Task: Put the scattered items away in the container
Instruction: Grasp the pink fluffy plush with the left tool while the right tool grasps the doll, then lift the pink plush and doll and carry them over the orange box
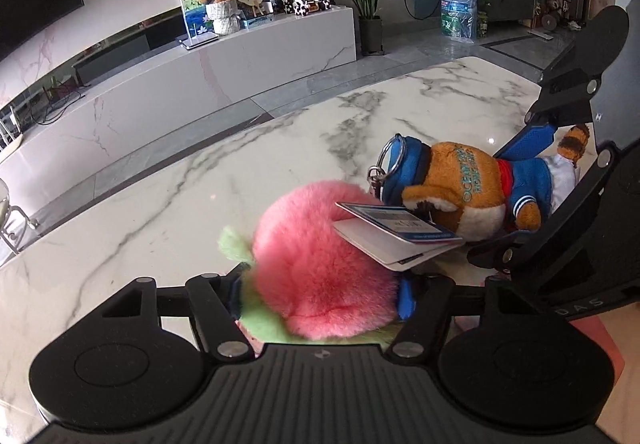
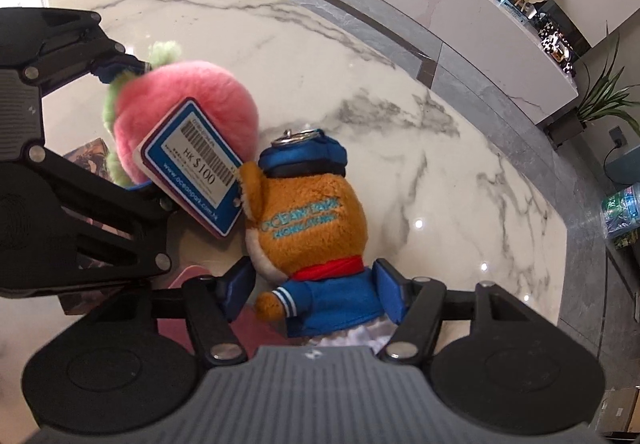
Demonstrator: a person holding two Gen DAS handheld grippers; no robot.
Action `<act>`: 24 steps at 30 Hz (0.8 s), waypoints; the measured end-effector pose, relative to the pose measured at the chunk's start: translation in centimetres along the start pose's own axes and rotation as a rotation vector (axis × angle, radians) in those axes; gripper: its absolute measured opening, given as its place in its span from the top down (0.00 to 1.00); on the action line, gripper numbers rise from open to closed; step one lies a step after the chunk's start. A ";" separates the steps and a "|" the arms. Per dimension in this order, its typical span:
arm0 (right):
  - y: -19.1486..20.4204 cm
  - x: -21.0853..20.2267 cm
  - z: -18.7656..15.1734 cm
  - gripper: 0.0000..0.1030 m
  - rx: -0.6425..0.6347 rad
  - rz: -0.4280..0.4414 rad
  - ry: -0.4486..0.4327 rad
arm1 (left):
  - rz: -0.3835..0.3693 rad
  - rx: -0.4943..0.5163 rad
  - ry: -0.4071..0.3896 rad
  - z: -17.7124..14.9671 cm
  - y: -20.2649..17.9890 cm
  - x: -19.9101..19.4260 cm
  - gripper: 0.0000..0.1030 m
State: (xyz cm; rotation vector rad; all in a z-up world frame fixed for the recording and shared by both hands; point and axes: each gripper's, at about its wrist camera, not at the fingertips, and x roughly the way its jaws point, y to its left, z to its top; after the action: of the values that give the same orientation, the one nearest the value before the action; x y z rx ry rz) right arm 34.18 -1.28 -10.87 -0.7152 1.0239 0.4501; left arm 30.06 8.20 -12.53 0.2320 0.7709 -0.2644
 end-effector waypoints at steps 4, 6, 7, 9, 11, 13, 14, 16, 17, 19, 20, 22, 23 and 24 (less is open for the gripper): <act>0.4 -0.1 0.0 0.45 -0.026 -0.003 -0.014 | -0.027 -0.026 -0.014 -0.1 0.3 -0.1 0.42; 0.3 -0.2 0.0 0.47 -0.028 -0.001 -0.021 | -0.031 -0.027 -0.022 -0.2 0.4 -0.3 0.44; 0.3 -0.2 0.0 0.48 -0.028 0.000 -0.025 | -0.027 -0.027 -0.029 -0.2 0.3 -0.5 0.45; 0.2 -0.4 0.0 0.50 -0.025 0.003 -0.036 | -0.018 -0.027 -0.041 -0.3 0.3 -0.8 0.46; 0.2 -0.7 0.0 0.51 -0.025 0.002 -0.051 | -0.007 -0.027 -0.053 -0.3 0.3 -1.2 0.47; 0.2 -1.2 0.1 0.51 -0.026 -0.010 -0.070 | 0.007 -0.026 -0.063 -0.2 0.3 -1.8 0.47; 0.3 -1.5 0.1 0.52 -0.027 -0.015 -0.079 | 0.012 -0.025 -0.067 -0.1 0.4 -2.1 0.47; 0.3 -2.3 0.2 0.52 -0.026 -0.019 -0.100 | 0.024 -0.025 -0.080 0.1 0.4 -3.0 0.47; 0.4 -2.7 0.3 0.52 -0.025 -0.019 -0.109 | 0.029 -0.024 -0.087 0.3 0.4 -3.5 0.47; 0.5 -3.7 0.3 0.52 -0.024 -0.023 -0.129 | 0.039 -0.022 -0.102 0.6 0.4 -4.6 0.47; 0.6 -4.3 0.3 0.52 -0.021 -0.025 -0.139 | 0.045 -0.021 -0.109 0.7 0.4 -5.2 0.47; 0.8 -5.4 0.1 0.52 -0.015 -0.026 -0.161 | 0.060 -0.022 -0.119 1.0 0.3 -6.5 0.47; 0.9 -6.1 -0.1 0.52 -0.013 -0.025 -0.171 | 0.066 -0.022 -0.124 1.1 0.2 -7.2 0.47; 1.1 -6.7 -0.3 0.52 -0.012 -0.023 -0.178 | 0.072 -0.022 -0.130 1.2 0.1 -7.9 0.47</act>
State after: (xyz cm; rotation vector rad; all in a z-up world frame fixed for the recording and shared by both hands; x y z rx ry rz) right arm 30.26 -0.82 -5.37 -0.6840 0.8453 0.4909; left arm 25.45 9.16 -6.12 0.2189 0.6355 -0.2008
